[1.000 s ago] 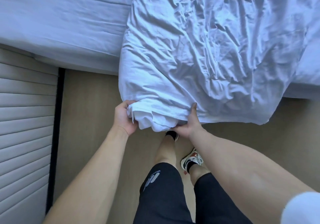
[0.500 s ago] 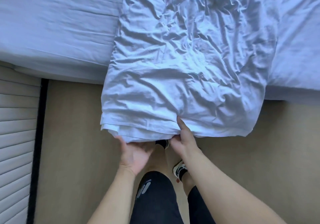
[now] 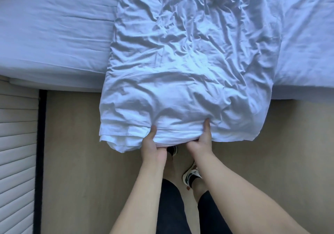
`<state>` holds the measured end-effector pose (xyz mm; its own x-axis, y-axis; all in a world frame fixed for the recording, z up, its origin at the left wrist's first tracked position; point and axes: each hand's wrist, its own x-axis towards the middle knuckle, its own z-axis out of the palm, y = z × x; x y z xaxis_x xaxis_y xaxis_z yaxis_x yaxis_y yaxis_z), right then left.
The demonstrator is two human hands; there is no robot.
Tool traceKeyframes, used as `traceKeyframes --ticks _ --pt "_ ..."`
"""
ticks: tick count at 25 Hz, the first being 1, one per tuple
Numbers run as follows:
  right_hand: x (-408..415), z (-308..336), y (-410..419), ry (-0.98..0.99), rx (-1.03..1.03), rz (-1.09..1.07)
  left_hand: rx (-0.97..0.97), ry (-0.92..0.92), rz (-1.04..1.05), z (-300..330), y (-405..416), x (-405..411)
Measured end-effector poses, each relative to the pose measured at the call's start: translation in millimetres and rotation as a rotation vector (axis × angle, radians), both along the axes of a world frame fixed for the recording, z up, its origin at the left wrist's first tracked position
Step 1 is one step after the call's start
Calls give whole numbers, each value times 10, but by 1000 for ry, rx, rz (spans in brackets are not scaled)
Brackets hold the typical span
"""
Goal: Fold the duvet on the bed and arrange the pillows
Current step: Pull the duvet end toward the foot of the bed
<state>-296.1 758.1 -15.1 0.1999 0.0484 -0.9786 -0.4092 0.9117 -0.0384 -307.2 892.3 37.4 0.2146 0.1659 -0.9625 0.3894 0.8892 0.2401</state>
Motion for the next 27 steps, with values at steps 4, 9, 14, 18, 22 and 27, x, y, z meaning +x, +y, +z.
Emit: traceKeyframes --ticks 4,9,14,18,22,27 --pt "154 -89 -710 2 -248 -228 98 27 -52 84 210 -54" --pt "344 126 -1306 -134 -320 -154 137 150 -30 21 122 20" --pt "312 480 -1249 -290 -210 -246 174 -47 -70 286 333 268" --pt "350 907 -1307 -439 -210 -229 185 -136 -34 621 531 281" --pt "238 1565 -1538 -576 -185 -197 204 -293 -11 1219 299 -160" --pt "-18 2251 -1745 -628 -129 -188 142 -409 16 1865 87 -455"
